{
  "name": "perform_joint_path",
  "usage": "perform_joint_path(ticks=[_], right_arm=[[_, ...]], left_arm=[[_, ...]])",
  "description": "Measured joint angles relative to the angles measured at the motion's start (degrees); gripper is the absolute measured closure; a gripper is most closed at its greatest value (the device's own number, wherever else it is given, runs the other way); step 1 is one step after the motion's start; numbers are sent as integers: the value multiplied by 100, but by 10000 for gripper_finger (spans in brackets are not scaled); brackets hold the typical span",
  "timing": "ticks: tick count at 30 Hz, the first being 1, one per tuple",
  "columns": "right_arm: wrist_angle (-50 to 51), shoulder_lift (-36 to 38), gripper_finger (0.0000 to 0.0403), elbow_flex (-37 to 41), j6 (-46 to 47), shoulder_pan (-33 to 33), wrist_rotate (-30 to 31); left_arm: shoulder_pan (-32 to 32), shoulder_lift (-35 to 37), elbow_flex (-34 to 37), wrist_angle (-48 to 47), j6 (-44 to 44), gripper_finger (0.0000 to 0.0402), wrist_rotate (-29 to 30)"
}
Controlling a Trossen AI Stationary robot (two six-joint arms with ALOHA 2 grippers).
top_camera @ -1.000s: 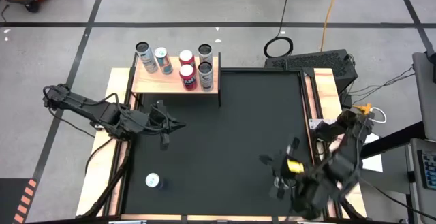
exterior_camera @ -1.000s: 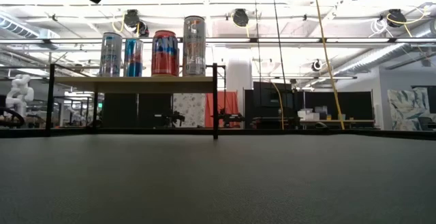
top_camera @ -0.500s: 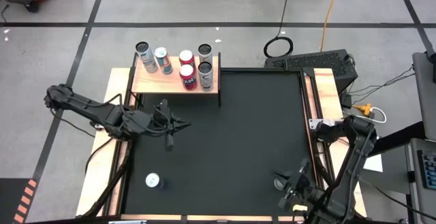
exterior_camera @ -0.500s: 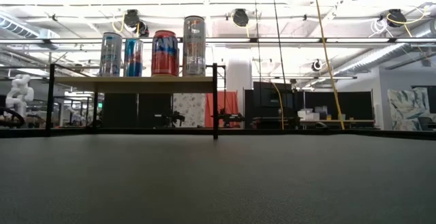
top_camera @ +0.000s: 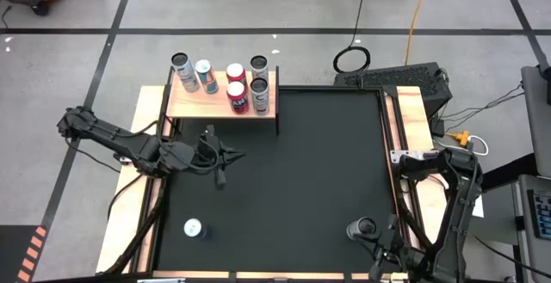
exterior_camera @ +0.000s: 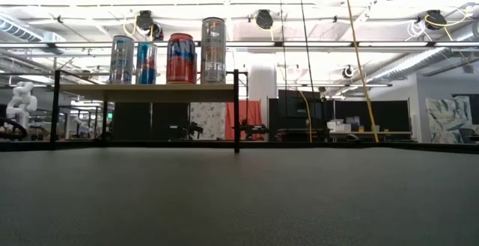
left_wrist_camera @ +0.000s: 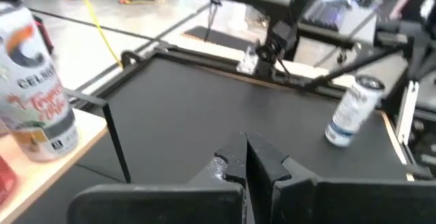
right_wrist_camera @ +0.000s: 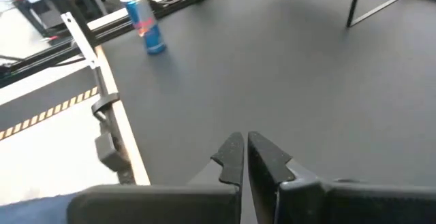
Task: Place canned beverage on shelf
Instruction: Put the white-blue soda can aligned with the other white-blue soda can on the shelf
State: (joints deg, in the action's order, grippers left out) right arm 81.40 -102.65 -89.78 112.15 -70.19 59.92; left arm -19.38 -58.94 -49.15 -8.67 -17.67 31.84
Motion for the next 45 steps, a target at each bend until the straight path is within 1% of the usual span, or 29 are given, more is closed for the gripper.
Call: perform_joint_path(ticks=[3, 6, 11, 17, 31, 38, 45], right_arm=[[-116, -130, 403, 0, 47, -70, -2], [-243, -251, 403, 0, 305, -110, -53], [-516, -387, 403, 0, 464, -104, -416], [-807, -418, 403, 0, 157, -31, -923], [-879, -418, 403, 0, 107, -31, -925], [-880, -418, 403, 0, -529, -29, -925], [-1028, -418, 403, 0, -593, -29, -925]], left_arm=[[2, 2, 0, 220, -2, 401, 153], [11, 2, 0, 317, -1, 401, 188], [13, 2, 0, 394, 0, 401, 191], [13, 2, 0, 372, 2, 401, 191], [16, 2, 0, 343, 9, 401, 189], [17, 2, 0, 343, 9, 401, 189], [16, 2, 0, 343, 9, 401, 189]])
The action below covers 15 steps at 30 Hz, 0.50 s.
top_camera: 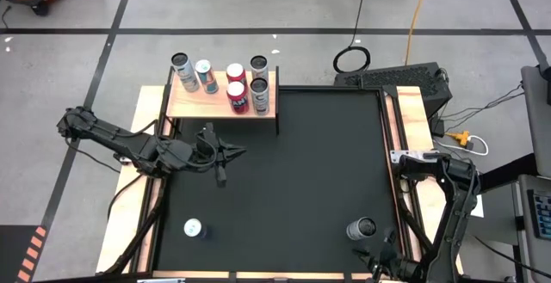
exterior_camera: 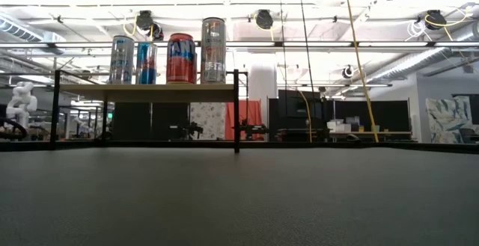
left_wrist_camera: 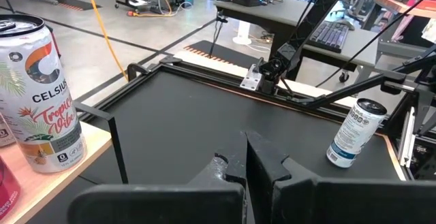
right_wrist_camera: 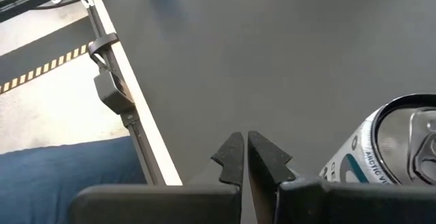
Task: Place canned beverage on shelf
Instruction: Put the white-blue soda can aligned with the other white-blue soda can on the shelf
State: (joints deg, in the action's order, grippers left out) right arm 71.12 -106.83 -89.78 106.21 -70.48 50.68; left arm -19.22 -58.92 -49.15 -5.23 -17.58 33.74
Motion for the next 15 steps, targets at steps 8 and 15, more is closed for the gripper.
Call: perform_joint_path(ticks=[8, 15], right_arm=[[-20, 0, 403, 0, -155, 0, 0], [-109, 0, 403, 0, -365, 0, 0]], left_arm=[[0, 0, 0, -2, 0, 401, 0], [-1, 0, 0, -7, 0, 401, -1]])
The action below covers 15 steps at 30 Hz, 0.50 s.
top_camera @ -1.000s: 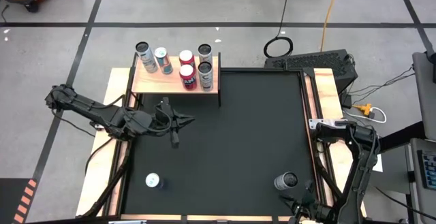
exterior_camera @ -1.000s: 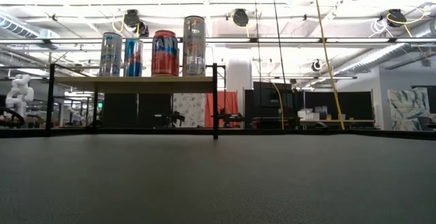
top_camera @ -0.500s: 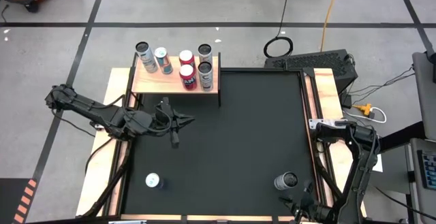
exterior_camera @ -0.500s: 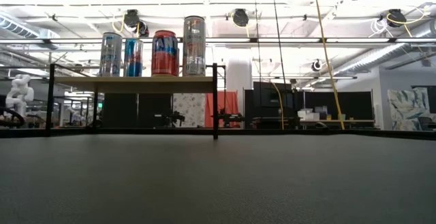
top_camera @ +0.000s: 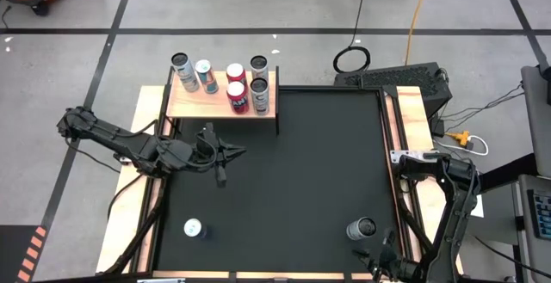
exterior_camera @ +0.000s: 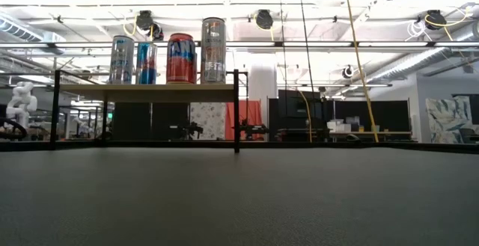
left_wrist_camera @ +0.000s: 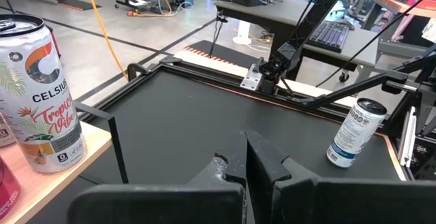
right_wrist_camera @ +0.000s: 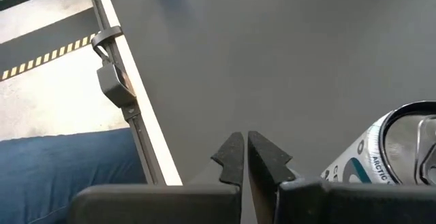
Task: Place canned beverage on shelf
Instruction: Put the white-blue soda can aligned with the other white-blue soda can on the shelf
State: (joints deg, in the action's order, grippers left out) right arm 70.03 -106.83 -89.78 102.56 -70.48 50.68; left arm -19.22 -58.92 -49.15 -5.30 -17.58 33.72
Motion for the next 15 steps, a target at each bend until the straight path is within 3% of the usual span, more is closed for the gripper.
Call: perform_joint_path(ticks=[15], right_arm=[[-102, 2, 403, 0, -672, 37, 15]], left_arm=[[0, 0, 0, -28, 0, 401, -1]])
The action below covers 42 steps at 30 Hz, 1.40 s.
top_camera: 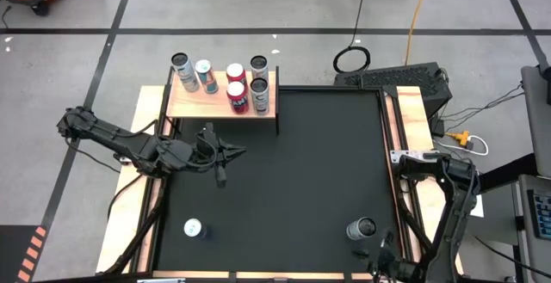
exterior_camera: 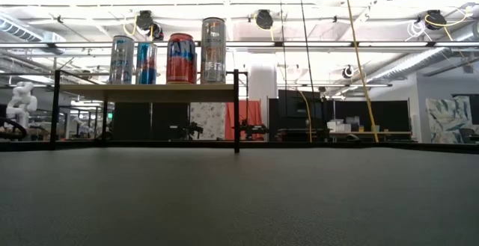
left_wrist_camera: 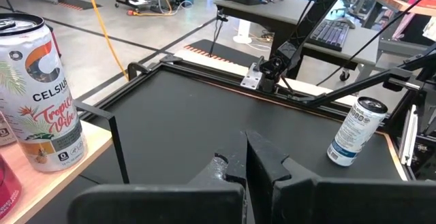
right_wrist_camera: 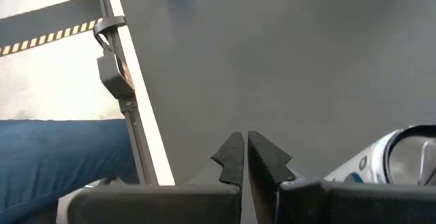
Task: Place canned beverage on shelf
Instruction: Put the white-blue soda can aligned with the other white-blue soda can on the shelf
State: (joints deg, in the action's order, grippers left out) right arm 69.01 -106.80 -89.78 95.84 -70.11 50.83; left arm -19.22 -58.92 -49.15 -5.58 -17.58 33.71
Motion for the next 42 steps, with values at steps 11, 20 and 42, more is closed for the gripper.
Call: perform_joint_path(ticks=[11, 20, 42], right_arm=[[-282, 0, 402, 0, -96, 113, -15], [-327, 0, 339, 0, -109, 262, -461], [-367, 0, 179, 0, 1381, 251, -2080]], left_arm=[[1, 0, 0, -5, 0, 401, 0], [1, 1, 0, -4, 0, 401, -2], [1, 2, 0, 10, -2, 401, -9]])
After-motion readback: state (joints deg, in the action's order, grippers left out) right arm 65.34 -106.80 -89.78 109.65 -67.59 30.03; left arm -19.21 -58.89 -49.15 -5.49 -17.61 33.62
